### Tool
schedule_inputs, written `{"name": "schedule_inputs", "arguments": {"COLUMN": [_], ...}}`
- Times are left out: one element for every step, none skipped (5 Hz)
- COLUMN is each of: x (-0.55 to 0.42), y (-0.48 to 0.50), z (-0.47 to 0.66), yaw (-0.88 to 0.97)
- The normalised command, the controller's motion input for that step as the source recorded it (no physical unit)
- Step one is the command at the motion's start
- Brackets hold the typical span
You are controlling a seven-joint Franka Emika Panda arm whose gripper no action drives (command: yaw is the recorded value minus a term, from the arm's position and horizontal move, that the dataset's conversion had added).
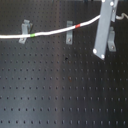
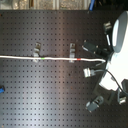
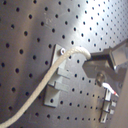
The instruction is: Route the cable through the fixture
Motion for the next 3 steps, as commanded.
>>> {"name": "schedule_inputs", "arguments": {"x": [-0.119,-0.210,-0.167], "y": [-0.323,-0.479,-0.358], "z": [0.02,0.00,0.08], "yaw": [0.07,-0.35,-0.38]}}
